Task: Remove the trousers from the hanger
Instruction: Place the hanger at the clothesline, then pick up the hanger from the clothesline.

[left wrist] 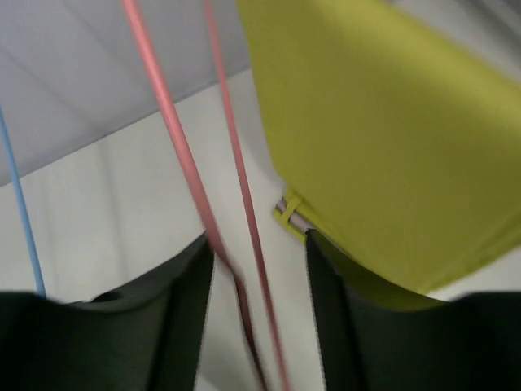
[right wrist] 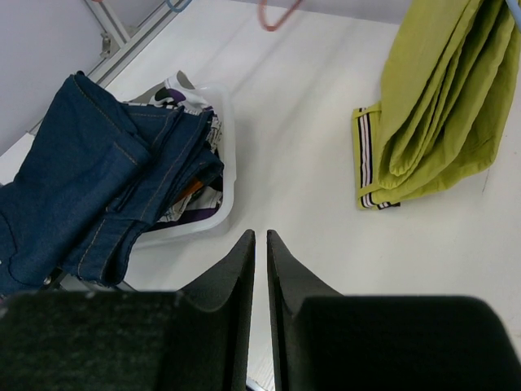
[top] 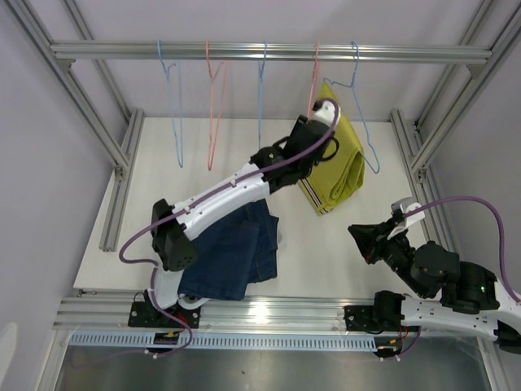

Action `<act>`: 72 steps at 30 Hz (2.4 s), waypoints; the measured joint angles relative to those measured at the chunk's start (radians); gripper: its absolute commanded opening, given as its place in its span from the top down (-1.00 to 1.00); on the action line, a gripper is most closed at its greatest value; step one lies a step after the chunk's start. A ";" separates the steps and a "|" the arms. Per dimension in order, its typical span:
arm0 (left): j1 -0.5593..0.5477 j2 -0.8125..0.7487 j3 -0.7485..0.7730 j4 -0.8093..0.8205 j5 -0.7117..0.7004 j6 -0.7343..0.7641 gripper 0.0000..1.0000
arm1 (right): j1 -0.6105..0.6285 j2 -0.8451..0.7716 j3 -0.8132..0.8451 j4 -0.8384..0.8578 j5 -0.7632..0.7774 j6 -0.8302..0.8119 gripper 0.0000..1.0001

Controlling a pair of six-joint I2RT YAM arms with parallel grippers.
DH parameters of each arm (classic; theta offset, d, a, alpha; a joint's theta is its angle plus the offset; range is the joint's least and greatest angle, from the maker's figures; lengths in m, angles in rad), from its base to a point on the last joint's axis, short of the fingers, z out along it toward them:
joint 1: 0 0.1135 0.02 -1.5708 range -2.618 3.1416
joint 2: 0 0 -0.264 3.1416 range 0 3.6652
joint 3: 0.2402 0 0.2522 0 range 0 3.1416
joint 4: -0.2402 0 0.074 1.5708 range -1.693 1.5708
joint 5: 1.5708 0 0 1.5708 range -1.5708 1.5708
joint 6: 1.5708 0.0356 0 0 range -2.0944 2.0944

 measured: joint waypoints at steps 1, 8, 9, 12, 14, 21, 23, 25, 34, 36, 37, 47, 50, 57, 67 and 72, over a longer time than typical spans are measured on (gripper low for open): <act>-0.022 -0.018 -0.046 -0.007 -0.007 -0.002 -0.26 | 0.000 0.000 0.000 0.000 -0.002 0.000 0.72; -0.168 -0.189 -0.391 -0.097 -0.046 -0.085 -0.59 | 0.000 0.000 0.000 0.000 -0.010 0.000 0.72; -0.185 -0.223 -0.428 -0.122 -0.050 -0.107 -0.61 | 0.000 0.000 0.000 0.000 -0.010 0.000 0.73; -0.235 -0.334 -0.500 -0.194 -0.068 -0.182 -0.65 | -0.002 0.000 0.000 0.000 -0.010 0.000 0.73; -0.267 -0.398 -0.509 -0.240 -0.075 -0.219 -0.67 | -0.002 0.000 0.000 0.000 -0.010 0.000 0.73; -0.355 -0.668 -0.593 -0.145 0.022 -0.254 -0.71 | -0.002 0.000 0.000 0.000 0.002 0.000 0.73; -0.347 -0.752 -0.640 -0.051 0.086 -0.237 -0.75 | -0.002 0.000 0.000 0.000 0.013 0.000 0.73; -0.333 -0.789 -0.635 0.051 0.150 -0.215 -0.88 | -0.002 0.000 0.000 -0.001 0.027 0.000 0.73; -0.183 -0.595 -0.407 0.362 0.443 -0.241 -0.99 | -0.002 0.002 0.000 -0.005 0.092 0.002 0.70; -0.134 -0.518 -0.366 0.407 0.505 -0.278 -0.99 | -0.002 0.003 0.000 -0.007 0.109 0.004 0.70; -0.113 -0.478 -0.351 0.424 0.531 -0.296 -0.99 | -0.002 0.003 0.000 -0.008 0.115 0.005 0.70; -0.011 -0.070 -0.076 0.484 0.709 -0.486 -0.99 | -0.002 0.030 0.000 -0.031 0.163 0.020 0.69; -0.001 -0.011 -0.015 0.473 0.717 -0.505 -0.99 | -0.002 0.032 0.000 -0.037 0.173 0.026 0.68; 0.030 0.033 0.040 0.465 0.715 -0.523 -0.99 | -0.002 0.032 0.000 -0.043 0.185 0.031 0.68; 0.098 0.154 0.090 0.521 0.734 -0.564 -0.99 | -0.012 0.048 0.000 -0.041 0.187 0.030 0.66; 0.135 0.237 0.093 0.675 0.822 -0.673 -0.99 | -0.039 0.066 -0.013 -0.030 0.182 0.022 0.63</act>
